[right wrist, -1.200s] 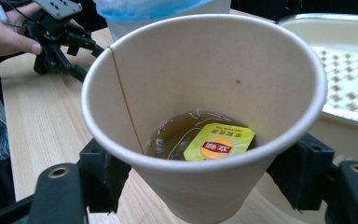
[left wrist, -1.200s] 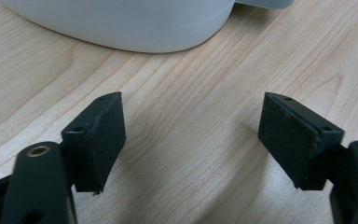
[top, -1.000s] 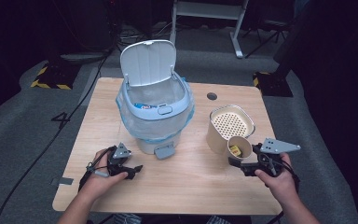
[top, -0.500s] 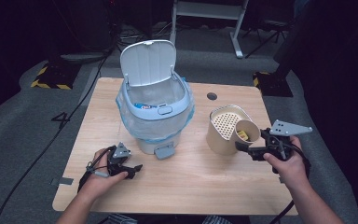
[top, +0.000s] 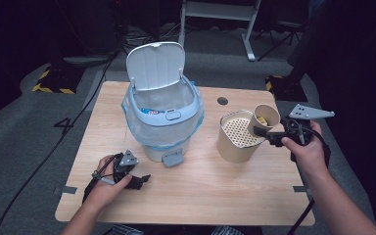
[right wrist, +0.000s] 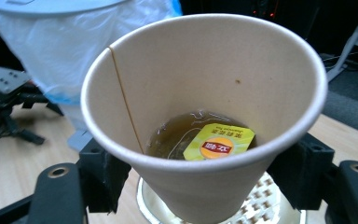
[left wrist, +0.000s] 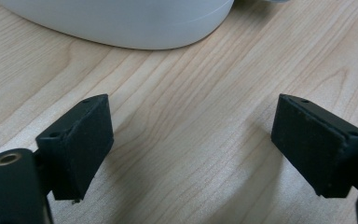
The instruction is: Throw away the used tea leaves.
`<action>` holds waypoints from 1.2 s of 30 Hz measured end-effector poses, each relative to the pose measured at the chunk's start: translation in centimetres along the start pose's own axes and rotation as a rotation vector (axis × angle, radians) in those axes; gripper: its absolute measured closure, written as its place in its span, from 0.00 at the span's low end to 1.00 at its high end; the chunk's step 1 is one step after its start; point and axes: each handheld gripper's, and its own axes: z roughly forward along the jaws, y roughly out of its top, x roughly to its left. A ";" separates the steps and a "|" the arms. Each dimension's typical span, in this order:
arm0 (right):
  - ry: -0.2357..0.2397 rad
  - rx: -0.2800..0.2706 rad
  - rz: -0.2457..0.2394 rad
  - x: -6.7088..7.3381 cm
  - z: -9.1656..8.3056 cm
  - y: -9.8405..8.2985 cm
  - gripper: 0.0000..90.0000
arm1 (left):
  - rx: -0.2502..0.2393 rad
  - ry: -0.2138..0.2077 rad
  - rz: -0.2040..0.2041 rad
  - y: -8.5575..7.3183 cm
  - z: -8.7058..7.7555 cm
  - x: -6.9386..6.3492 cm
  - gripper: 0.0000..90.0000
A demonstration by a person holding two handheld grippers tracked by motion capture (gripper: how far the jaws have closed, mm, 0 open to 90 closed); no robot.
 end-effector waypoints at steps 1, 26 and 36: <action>-0.003 -0.004 0.002 -0.3 0.1 0.2 0.32 | 0.000 0.000 -0.001 0.0 0.0 0.0 0.14; -0.110 0.033 -0.048 -4.9 3.8 1.0 0.32 | 0.009 0.010 -0.010 0.1 0.2 0.0 0.09; -0.186 0.092 -0.239 -4.7 4.2 1.0 0.33 | 0.010 0.010 -0.009 0.1 0.2 0.1 0.09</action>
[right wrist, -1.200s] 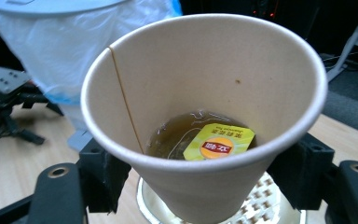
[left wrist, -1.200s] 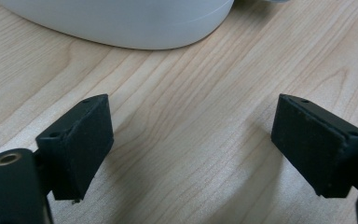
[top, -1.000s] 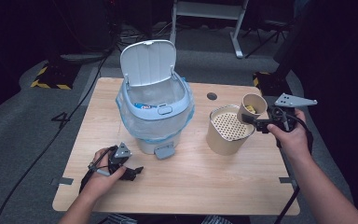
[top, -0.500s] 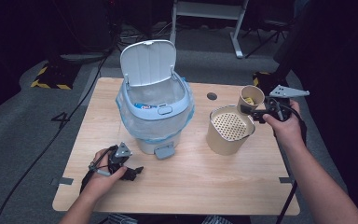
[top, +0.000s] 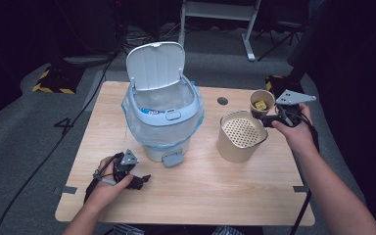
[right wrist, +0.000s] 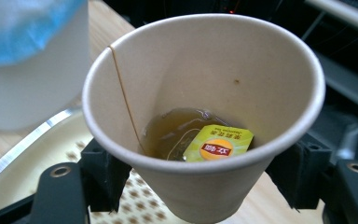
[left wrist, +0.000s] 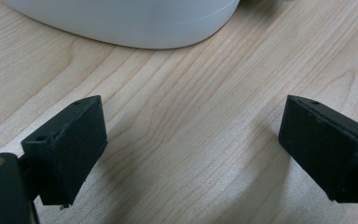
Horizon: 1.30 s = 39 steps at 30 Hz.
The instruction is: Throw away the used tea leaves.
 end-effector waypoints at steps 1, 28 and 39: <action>-0.022 0.017 -0.047 0.2 0.0 0.0 0.33 | -0.001 0.000 -0.001 0.0 0.0 0.0 0.09; -0.475 0.411 -1.149 5.8 1.5 0.2 0.34 | -0.001 0.000 -0.001 0.0 0.0 0.0 0.09; -0.685 0.524 -1.686 8.1 2.2 -0.9 0.35 | -0.001 0.000 -0.002 0.0 0.0 0.0 0.09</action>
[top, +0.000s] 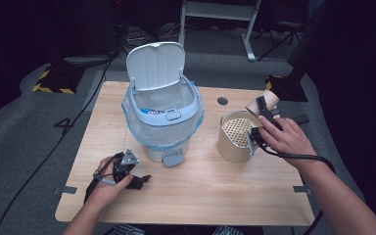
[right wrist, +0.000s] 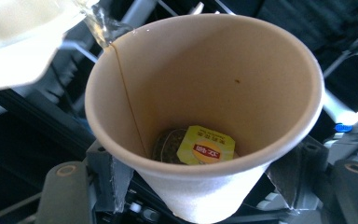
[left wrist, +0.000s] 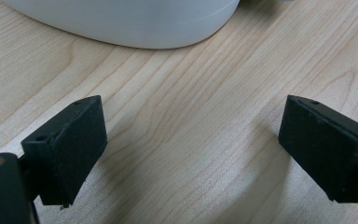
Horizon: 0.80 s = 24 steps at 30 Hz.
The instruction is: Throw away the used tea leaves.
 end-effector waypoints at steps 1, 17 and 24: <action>-0.020 0.018 -0.023 0.0 -0.1 0.1 0.35 | 0.000 0.000 0.001 0.0 0.0 0.0 0.09; -0.123 0.083 -0.103 -2.1 -1.0 -1.1 0.35 | 0.001 0.001 0.002 0.0 0.0 0.0 0.09; -0.110 0.075 -0.103 -2.2 -1.1 -0.9 0.35 | 0.001 0.000 0.000 0.0 0.0 0.0 0.09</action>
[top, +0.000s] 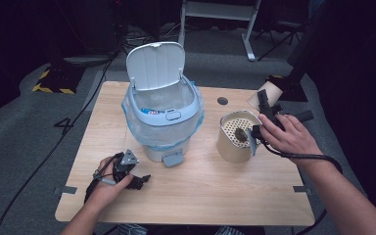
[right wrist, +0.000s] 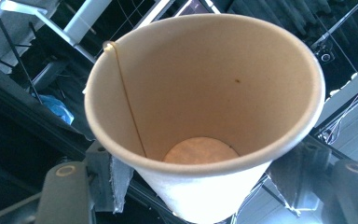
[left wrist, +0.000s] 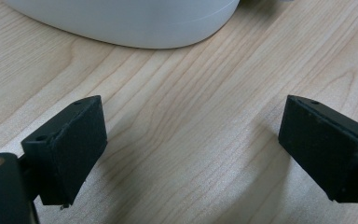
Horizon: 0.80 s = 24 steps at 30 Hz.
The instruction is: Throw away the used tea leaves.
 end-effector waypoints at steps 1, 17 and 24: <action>0.001 0.000 0.001 0.0 0.0 0.0 0.35 | 0.001 0.001 -0.002 0.0 0.1 0.0 0.09; 0.144 -0.064 0.258 -0.3 0.2 -0.9 0.34 | 0.018 0.024 -0.023 0.3 0.4 0.1 0.00; 0.478 -0.240 0.925 0.6 1.8 -3.0 0.34 | 0.021 0.030 -0.032 0.3 0.4 0.1 0.00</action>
